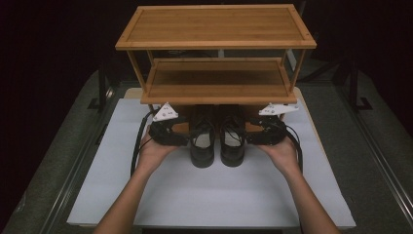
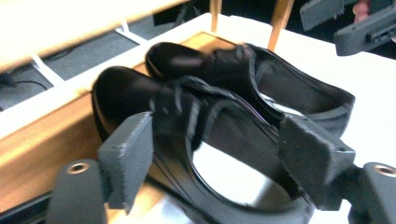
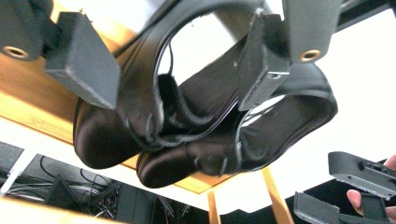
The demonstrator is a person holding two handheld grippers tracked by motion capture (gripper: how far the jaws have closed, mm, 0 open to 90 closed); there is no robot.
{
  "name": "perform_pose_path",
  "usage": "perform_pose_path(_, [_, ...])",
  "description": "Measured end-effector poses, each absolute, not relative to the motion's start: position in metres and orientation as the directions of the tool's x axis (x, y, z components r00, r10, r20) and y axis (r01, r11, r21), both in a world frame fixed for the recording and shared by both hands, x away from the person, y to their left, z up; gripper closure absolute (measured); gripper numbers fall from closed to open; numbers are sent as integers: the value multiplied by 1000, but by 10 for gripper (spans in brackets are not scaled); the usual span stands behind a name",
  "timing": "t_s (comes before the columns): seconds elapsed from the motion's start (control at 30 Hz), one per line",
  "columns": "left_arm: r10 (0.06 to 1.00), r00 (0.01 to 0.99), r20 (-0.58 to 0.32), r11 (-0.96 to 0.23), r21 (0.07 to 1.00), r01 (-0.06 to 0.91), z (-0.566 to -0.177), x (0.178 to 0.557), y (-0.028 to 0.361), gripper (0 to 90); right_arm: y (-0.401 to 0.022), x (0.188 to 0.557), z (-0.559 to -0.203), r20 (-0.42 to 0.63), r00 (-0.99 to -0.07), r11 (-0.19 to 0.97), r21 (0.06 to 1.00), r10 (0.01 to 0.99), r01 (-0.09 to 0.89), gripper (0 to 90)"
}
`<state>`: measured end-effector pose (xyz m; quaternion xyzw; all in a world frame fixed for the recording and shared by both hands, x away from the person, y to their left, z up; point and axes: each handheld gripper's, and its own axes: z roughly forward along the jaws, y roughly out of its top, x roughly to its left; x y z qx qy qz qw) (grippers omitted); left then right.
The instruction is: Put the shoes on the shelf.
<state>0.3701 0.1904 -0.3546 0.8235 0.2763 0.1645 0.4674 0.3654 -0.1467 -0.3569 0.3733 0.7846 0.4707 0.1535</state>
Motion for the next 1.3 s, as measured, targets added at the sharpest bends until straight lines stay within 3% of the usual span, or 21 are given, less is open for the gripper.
perform_pose_path(0.3, [590,807,18,-446,840,308,-392,343,204,147,-161,334,-389,131,-697,302,834,705,462,222])
perform_pose_path(0.67, [558,830,20,-557,751,356,-436,351,185,53,-147,344,-439,143,-699,379,755,700,535,129])
perform_pose_path(0.77, [552,832,61,-598,724,344,-446,354,177,50,-140,347,-447,133,-711,403,745,691,532,128])
perform_pose_path(1.3, [544,835,81,-609,723,326,-453,357,159,73,-118,349,-456,116,-716,426,734,688,528,105])
